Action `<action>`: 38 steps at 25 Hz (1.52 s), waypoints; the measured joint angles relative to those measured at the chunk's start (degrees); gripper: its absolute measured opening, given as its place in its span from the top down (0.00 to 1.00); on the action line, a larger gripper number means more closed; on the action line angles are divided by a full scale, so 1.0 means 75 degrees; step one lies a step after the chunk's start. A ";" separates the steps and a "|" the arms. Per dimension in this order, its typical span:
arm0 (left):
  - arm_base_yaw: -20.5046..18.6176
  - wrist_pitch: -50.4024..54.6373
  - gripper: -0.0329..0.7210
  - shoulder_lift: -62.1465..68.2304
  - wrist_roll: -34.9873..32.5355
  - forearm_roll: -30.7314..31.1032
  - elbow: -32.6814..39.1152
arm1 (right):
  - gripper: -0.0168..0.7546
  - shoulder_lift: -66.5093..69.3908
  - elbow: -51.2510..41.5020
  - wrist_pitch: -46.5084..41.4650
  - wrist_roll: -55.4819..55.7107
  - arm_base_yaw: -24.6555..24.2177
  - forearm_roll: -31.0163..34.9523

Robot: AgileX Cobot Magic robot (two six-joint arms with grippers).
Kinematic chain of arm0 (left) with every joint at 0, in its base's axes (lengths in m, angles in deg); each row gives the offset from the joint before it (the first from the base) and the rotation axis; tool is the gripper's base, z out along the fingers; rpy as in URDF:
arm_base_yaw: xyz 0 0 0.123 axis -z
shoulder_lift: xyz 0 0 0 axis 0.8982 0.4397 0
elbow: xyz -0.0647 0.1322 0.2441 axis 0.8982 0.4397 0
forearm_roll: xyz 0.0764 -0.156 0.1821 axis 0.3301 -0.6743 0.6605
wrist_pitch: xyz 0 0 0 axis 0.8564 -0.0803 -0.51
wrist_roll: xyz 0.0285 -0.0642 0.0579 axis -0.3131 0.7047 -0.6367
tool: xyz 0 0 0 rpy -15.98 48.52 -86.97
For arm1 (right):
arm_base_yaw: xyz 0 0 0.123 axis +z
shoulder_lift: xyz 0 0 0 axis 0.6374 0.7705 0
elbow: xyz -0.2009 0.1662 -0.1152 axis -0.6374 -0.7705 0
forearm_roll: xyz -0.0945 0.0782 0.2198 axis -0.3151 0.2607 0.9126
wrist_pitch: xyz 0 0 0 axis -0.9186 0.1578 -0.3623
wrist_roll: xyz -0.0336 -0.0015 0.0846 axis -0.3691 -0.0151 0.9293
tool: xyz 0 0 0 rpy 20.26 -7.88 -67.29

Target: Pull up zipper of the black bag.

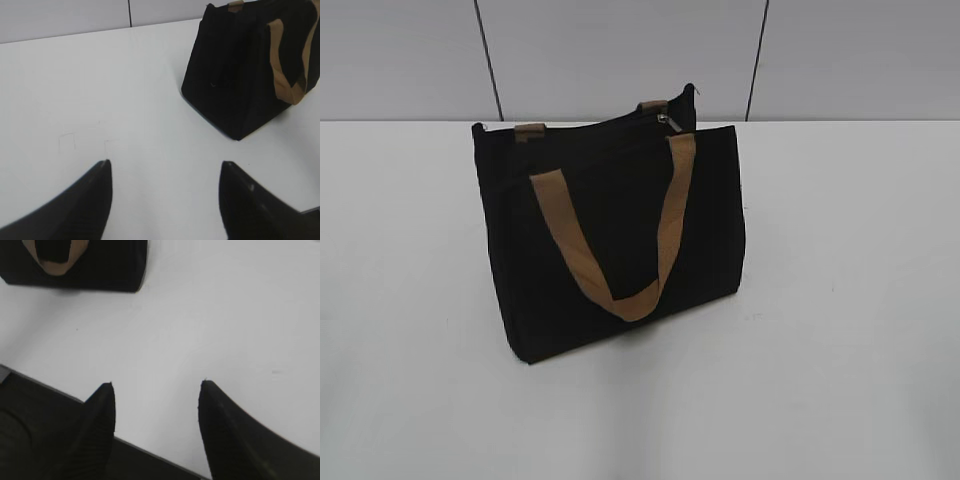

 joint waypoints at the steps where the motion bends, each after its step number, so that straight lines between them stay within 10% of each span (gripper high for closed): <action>1: 0.0000 0.0000 0.29 0.0000 0.0000 0.0000 0.0000 | 0.44 -0.0090 -0.0002 0.0033 0.0092 0.0000 -0.0028; 18: -0.0086 -0.0002 0.32 0.0000 0.0000 -0.0047 0.0000 | 0.44 -0.0132 -0.0017 0.0134 0.0188 -0.0089 0.0155; 29: -0.1611 -0.0002 0.33 0.0000 0.0000 -0.0178 0.0000 | 0.44 -0.0132 -0.0017 0.0140 0.0190 -0.2599 0.0161; 38: -0.2289 -0.0002 0.34 0.0000 0.0000 -0.0434 0.0000 | 0.44 -0.0132 -0.0017 0.0140 0.0190 -0.2814 0.0161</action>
